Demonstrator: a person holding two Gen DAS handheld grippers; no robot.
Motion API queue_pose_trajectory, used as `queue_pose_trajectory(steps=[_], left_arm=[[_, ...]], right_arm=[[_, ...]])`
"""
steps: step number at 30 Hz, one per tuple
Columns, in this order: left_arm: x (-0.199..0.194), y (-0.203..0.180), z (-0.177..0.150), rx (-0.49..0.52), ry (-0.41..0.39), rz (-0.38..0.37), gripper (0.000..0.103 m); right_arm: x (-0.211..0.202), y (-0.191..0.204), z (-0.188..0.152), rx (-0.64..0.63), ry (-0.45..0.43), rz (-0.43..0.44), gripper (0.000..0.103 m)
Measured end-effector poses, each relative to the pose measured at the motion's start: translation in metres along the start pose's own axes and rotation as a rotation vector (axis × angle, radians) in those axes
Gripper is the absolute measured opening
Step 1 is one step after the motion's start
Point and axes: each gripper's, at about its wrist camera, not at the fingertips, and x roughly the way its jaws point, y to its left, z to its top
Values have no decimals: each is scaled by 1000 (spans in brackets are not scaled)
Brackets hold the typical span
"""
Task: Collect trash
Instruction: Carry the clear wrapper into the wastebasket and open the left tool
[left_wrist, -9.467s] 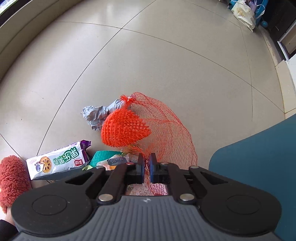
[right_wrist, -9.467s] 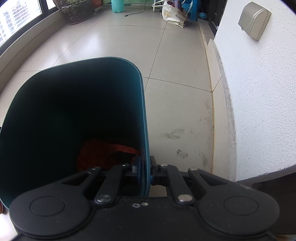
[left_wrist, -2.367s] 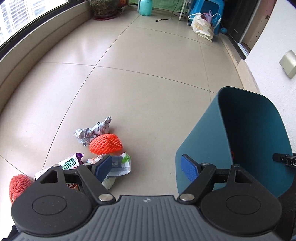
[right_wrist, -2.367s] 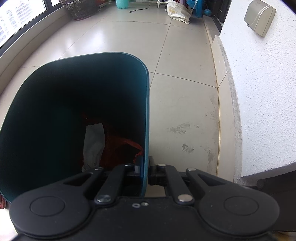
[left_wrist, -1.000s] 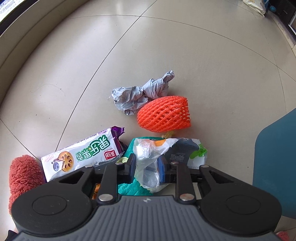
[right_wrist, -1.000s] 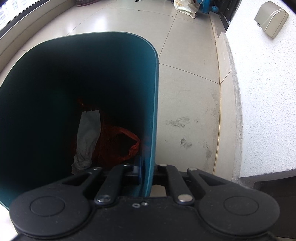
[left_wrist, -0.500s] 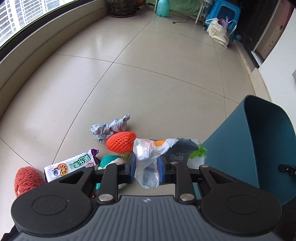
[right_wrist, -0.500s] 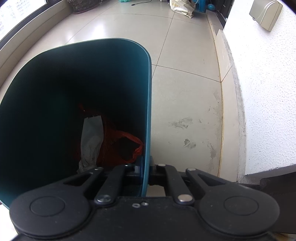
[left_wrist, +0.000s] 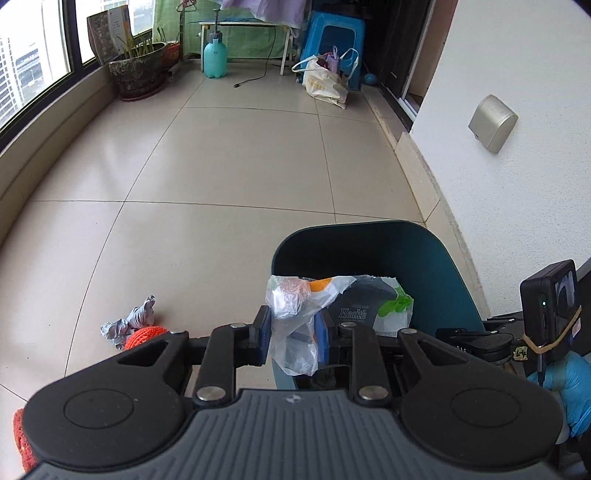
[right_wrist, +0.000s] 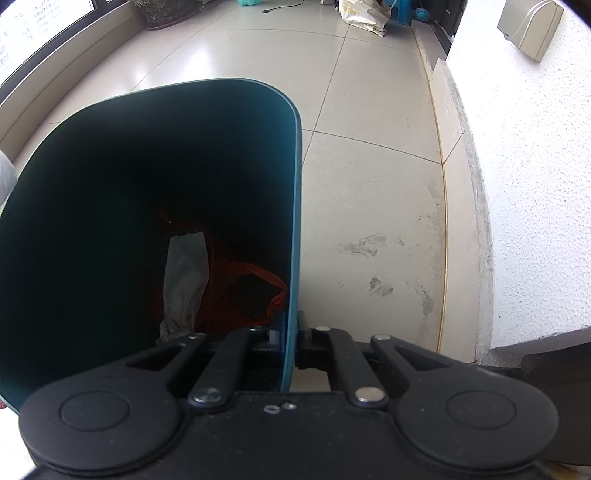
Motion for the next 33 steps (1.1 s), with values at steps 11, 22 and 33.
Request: queue_pose_trajectory(steps=[11,22,33], left_arm=[[79,-46,-10,90,156,72,24],[129,-70,-19,149,270,107,25],[124,-76,-26,141,241,39,62]], right_arm=[[0,1,-2,4,-4,13,5],[-2,-3,-1,6,-1,20,5],[-4,-8,1,19,0,33,5]])
